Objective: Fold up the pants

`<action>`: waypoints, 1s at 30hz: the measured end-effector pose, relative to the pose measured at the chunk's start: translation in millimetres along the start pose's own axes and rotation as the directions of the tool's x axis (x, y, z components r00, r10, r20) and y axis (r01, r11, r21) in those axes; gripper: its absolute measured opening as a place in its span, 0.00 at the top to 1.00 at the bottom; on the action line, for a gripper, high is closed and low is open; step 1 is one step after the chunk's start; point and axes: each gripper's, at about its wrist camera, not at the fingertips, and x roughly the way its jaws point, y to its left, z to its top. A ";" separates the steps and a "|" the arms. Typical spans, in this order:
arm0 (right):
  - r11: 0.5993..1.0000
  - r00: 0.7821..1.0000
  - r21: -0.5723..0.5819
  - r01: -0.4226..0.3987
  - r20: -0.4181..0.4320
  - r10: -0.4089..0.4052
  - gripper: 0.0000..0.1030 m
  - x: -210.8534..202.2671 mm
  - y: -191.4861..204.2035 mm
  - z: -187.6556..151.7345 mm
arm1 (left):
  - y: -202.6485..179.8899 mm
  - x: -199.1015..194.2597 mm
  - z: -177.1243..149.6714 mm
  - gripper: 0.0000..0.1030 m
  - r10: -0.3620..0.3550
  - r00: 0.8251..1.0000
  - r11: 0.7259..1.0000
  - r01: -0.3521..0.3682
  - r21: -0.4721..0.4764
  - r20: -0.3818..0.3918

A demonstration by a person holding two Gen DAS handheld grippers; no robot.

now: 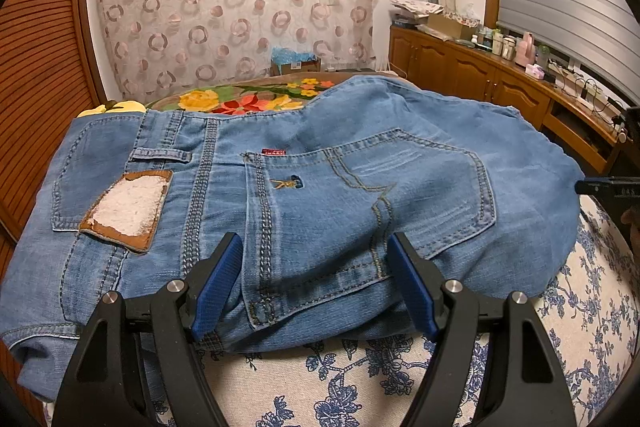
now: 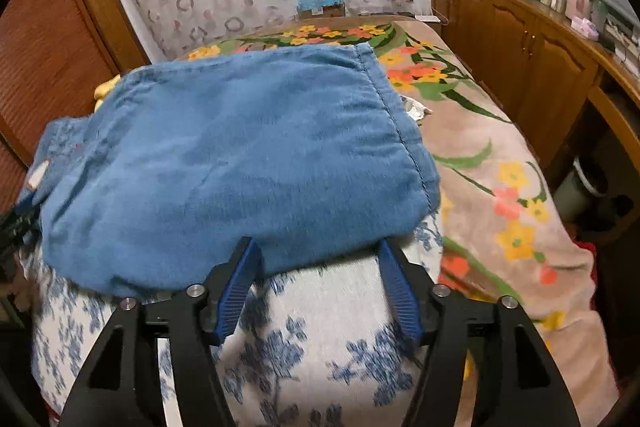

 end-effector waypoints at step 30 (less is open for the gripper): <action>0.989 0.994 -0.098 0.110 0.034 -0.107 0.37 48.3 42.4 8.5 | 115.1 -17.7 -23.5 0.34 0.126 0.989 0.973 -0.139 -0.185 -0.081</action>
